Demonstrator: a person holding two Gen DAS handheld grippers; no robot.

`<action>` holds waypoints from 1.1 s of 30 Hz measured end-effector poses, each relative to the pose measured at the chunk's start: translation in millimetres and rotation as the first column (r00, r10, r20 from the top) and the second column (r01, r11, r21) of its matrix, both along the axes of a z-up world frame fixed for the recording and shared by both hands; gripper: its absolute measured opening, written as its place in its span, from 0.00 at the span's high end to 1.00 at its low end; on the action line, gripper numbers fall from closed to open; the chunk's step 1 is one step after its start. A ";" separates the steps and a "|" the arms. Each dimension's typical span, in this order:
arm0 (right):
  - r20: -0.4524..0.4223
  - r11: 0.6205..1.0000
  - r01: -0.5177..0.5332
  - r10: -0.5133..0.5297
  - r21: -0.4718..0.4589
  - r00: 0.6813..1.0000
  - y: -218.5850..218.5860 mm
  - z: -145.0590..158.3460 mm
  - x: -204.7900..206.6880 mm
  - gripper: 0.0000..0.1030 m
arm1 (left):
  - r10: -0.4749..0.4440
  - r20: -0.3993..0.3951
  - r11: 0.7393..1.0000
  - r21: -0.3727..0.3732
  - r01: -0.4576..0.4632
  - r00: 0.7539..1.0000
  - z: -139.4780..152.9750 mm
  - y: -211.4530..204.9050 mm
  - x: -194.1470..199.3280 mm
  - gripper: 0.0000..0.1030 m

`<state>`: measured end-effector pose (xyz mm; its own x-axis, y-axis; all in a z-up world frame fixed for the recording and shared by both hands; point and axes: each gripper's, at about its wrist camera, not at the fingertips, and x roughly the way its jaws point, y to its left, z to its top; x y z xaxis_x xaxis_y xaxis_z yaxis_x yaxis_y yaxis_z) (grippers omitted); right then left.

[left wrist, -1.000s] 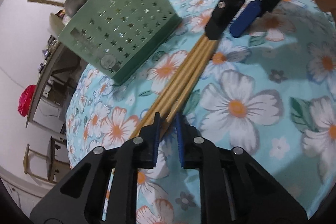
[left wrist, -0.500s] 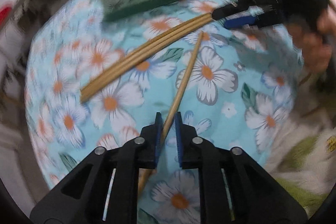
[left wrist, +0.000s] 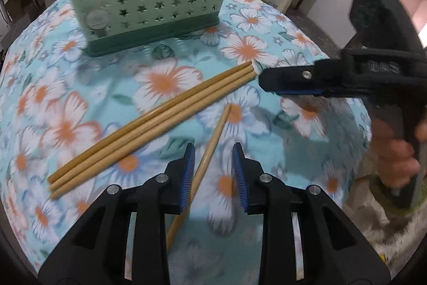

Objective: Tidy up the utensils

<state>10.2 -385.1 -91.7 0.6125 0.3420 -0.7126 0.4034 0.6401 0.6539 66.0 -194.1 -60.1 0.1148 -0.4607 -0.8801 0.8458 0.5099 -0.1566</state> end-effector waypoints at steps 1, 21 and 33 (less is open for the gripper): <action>0.002 1.000 0.007 -0.007 0.006 1.000 -1.6 -0.2 -1.2 0.53 | 0.004 0.004 1.000 -0.003 -0.004 1.000 0.2 -2.2 -0.9 0.74; -0.007 0.984 0.146 -0.146 0.098 0.989 -11.9 -21.3 7.6 0.89 | 0.349 -0.170 0.903 -0.202 -0.379 0.922 30.5 93.6 46.1 0.96; 0.023 0.986 0.134 -0.132 -0.102 0.991 -13.4 2.8 2.3 0.96 | 0.482 -0.170 0.832 -0.220 -0.510 0.859 33.3 138.7 71.2 0.96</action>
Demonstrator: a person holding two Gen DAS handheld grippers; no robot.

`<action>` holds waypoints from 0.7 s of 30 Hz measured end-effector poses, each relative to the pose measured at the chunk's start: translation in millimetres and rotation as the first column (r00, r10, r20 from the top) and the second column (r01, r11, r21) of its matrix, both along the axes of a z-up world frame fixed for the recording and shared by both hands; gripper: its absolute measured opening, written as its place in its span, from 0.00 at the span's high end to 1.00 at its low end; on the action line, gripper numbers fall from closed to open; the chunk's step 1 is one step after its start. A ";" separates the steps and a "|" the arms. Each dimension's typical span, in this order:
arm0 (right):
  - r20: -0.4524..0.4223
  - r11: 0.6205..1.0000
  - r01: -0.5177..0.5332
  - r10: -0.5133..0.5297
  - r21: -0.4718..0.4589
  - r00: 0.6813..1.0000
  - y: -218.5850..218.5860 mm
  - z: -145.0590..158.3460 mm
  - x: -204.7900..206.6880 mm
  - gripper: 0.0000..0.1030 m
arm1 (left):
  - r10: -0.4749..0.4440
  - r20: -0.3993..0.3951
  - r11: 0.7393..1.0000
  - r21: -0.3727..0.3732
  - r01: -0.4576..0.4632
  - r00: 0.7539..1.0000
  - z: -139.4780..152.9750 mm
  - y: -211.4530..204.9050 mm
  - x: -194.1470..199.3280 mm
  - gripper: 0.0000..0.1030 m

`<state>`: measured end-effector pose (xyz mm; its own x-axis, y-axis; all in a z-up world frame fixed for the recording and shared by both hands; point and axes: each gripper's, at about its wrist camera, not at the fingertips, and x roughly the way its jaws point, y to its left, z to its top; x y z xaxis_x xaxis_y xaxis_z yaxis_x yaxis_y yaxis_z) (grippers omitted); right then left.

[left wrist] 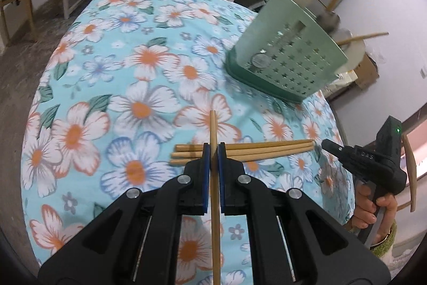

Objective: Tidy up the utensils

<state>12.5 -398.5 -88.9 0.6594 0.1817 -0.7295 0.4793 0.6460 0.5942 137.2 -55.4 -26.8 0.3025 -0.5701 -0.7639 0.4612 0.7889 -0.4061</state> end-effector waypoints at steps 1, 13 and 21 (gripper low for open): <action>-0.003 0.999 -0.012 0.012 0.039 1.000 -0.2 -2.6 0.5 0.96 | 0.005 0.000 1.000 0.000 -0.005 1.000 -0.5 1.3 0.6 0.96; 0.020 0.943 -0.030 0.025 0.332 0.999 26.8 -34.9 24.1 0.68 | 0.034 -0.006 0.999 -0.014 -0.034 0.999 -2.8 10.5 1.4 0.96; 0.011 0.955 -0.001 -0.002 0.297 1.000 32.3 -38.6 31.9 0.97 | 0.051 -0.019 0.998 -0.026 -0.051 0.999 -3.4 15.1 1.5 0.96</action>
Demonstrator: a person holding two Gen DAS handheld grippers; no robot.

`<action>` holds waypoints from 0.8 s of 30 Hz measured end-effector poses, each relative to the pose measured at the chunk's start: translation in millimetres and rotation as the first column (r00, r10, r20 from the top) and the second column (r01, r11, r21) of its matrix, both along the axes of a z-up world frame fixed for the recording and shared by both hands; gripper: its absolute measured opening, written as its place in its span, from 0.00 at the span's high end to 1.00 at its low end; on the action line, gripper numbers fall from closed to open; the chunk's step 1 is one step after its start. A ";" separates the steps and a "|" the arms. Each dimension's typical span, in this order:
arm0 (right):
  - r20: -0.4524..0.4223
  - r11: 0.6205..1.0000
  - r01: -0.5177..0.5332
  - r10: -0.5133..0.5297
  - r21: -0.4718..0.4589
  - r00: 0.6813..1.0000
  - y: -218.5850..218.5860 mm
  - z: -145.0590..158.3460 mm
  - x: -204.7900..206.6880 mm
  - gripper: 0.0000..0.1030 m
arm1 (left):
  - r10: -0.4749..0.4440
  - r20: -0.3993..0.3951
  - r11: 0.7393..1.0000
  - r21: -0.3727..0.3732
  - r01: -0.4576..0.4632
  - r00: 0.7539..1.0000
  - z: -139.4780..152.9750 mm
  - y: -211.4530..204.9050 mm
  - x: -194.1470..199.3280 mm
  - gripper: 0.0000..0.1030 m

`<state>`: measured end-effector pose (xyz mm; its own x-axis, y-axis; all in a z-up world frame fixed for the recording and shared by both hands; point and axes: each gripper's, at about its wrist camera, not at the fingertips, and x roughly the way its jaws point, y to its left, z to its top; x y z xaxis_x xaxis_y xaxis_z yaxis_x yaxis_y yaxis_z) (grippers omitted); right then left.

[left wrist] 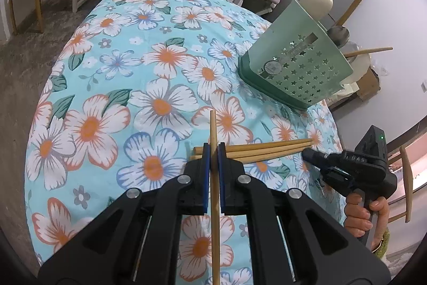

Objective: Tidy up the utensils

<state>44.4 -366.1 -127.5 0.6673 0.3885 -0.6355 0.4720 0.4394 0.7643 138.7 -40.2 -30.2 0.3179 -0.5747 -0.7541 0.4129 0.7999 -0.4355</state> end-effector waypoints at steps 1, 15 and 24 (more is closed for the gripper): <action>-0.001 1.000 -0.002 0.002 -0.002 1.000 0.1 -0.7 -1.5 0.97 | 0.000 -0.001 1.000 0.000 0.000 1.000 -0.2 0.4 0.1 0.96; 0.009 0.991 -0.003 0.002 0.135 1.000 -17.2 -7.2 -9.7 0.67 | 0.007 -0.012 1.000 -0.007 -0.007 1.000 -3.8 3.1 3.7 0.96; -0.002 0.994 0.066 -0.067 0.089 0.998 -11.5 -10.1 -2.8 0.86 | 0.009 -0.013 1.000 -0.011 -0.009 1.000 -3.5 4.2 4.2 0.96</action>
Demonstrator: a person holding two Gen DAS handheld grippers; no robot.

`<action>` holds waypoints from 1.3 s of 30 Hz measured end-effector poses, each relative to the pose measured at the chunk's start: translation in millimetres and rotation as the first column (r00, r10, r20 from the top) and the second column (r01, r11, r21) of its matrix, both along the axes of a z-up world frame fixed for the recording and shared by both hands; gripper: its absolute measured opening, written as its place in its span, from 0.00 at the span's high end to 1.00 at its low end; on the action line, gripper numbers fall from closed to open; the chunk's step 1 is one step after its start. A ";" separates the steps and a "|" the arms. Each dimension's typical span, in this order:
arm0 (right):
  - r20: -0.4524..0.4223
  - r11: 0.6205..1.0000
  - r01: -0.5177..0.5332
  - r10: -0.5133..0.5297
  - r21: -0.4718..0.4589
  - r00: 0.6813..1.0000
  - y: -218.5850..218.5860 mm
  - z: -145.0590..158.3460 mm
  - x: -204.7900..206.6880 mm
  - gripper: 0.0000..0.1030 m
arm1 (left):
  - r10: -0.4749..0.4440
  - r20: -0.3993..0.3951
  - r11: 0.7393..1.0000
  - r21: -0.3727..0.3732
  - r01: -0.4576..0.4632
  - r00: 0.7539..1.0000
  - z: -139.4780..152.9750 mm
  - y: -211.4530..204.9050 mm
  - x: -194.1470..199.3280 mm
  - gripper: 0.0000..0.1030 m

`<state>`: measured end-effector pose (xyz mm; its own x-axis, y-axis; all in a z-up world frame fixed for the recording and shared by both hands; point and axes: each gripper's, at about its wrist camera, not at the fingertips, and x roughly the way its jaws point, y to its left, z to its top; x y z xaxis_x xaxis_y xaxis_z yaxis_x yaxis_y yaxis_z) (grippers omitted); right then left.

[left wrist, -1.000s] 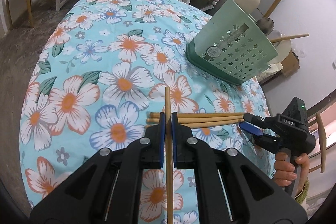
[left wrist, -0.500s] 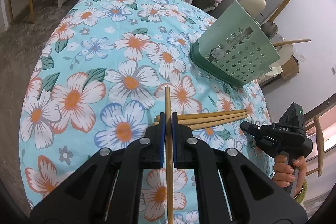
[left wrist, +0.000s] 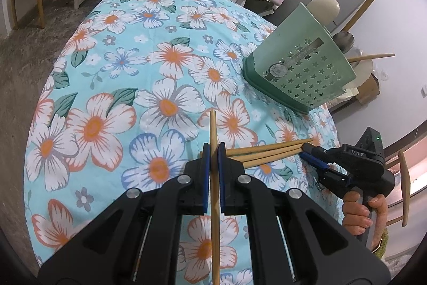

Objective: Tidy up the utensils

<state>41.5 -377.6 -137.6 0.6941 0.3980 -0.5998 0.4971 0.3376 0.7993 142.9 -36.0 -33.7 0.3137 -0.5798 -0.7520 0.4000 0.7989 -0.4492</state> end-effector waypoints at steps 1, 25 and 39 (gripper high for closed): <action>0.002 1.000 -0.005 0.005 -0.006 1.000 1.7 0.7 0.6 0.86 | 0.001 0.000 1.000 0.001 -0.001 1.000 -0.1 0.1 0.0 0.96; -0.233 0.765 -0.259 0.145 -0.590 0.961 -51.3 52.2 16.9 0.98 | -0.013 -0.009 1.000 -0.004 0.013 1.000 -3.2 -2.9 0.3 0.96; -0.059 0.974 -0.051 0.038 -0.222 0.997 -65.9 23.0 4.4 0.66 | -0.014 -0.019 1.000 0.003 0.014 1.000 -6.7 -4.6 1.7 0.96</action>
